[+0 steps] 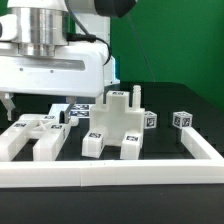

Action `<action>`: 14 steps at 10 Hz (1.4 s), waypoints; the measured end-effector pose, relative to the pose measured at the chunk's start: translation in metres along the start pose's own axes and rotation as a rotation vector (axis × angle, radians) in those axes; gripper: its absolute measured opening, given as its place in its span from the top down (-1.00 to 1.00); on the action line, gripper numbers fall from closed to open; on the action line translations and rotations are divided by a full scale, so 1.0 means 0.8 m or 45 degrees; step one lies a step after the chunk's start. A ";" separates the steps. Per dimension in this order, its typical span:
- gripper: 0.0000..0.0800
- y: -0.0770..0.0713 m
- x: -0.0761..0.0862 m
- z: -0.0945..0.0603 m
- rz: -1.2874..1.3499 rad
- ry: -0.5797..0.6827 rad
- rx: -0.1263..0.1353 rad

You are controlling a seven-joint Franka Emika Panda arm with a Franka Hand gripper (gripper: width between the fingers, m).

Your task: Assemble chair

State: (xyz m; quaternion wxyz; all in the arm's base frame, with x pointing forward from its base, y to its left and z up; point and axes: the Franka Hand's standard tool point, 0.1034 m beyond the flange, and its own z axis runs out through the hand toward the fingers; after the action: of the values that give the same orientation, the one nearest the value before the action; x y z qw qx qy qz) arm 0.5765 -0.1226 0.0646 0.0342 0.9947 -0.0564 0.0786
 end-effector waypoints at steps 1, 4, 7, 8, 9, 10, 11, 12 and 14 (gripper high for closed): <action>-0.62 0.000 -0.005 0.003 0.002 -0.003 -0.002; -0.62 -0.002 -0.007 0.003 -0.001 -0.011 0.001; -0.62 -0.002 -0.013 0.005 -0.007 -0.081 0.023; -0.62 -0.010 -0.020 0.005 0.001 -0.213 0.058; -0.62 -0.012 -0.013 0.003 0.000 -0.263 0.072; -0.62 -0.011 -0.010 0.005 -0.002 -0.239 0.064; -0.62 -0.014 -0.013 0.007 -0.005 -0.243 0.066; -0.62 -0.017 -0.012 0.008 -0.011 -0.241 0.067; -0.62 -0.015 -0.016 0.014 -0.017 -0.246 0.064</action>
Offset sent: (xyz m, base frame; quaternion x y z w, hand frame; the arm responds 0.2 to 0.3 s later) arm -0.0080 0.0062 0.0012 0.0097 -0.0095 -0.0201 0.9997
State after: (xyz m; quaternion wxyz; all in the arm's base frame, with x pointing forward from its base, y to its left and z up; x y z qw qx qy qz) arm 0.5673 -0.1104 0.0506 0.0043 0.9986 -0.0508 -0.0167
